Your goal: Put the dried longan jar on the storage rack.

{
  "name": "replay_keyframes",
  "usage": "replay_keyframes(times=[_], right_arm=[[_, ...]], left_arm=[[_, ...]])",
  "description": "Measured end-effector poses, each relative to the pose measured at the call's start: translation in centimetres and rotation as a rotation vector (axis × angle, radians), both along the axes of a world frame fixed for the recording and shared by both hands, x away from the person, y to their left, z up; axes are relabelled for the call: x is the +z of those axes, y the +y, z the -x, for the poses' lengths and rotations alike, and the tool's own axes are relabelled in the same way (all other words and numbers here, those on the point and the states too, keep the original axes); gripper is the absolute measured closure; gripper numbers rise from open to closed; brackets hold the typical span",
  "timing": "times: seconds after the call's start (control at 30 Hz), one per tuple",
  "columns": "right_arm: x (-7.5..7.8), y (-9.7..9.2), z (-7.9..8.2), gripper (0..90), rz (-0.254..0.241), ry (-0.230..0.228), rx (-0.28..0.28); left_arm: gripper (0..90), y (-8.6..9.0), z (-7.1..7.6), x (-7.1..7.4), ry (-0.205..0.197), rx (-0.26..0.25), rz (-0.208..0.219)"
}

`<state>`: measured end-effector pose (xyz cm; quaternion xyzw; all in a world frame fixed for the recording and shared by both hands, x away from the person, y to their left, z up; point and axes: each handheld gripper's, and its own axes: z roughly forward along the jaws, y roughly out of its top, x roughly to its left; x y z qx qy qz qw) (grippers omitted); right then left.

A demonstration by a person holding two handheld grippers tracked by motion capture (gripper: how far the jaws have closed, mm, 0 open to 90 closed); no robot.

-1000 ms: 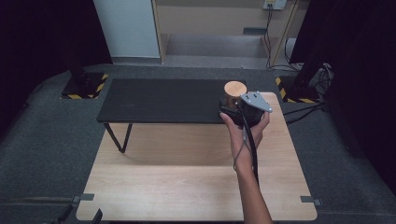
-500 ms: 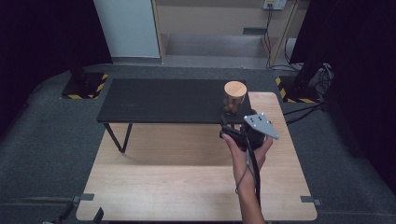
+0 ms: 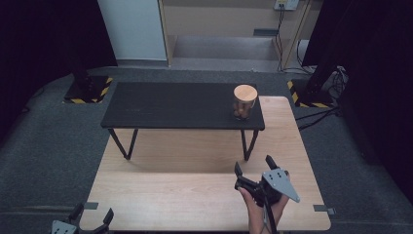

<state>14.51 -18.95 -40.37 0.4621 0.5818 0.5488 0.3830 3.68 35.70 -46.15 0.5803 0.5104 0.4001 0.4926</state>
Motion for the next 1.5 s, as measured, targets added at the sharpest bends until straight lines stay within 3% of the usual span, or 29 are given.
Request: replay_keyframes(times=[0.2, 0.4, 0.57, 0.9, 1.5], right_arm=[[-1.6, -0.6, 2.2, 1.0, -0.016, -0.014, -0.017], [-2.9, -1.2, 3.4, 1.2, 0.000, -0.033, -0.022], [-4.2, -1.8, 3.7, 1.3, -0.008, -0.036, -0.029], [-6.2, -1.7, 4.3, 1.3, -0.015, -0.020, -0.050], [-7.4, -1.5, 4.3, 1.4, -0.056, -0.030, -0.070]], left_arm=[[2.2, -0.5, -1.5, 0.6, -0.013, -0.012, -0.018], [1.9, -0.7, -2.5, 0.9, -0.013, -0.015, -0.032], [1.8, -0.6, -3.6, 1.2, -0.018, -0.008, -0.042], [1.9, -0.7, -4.7, 1.6, -0.002, 0.007, -0.018], [2.0, -1.1, -5.4, 1.8, 0.003, 0.004, -0.006]])
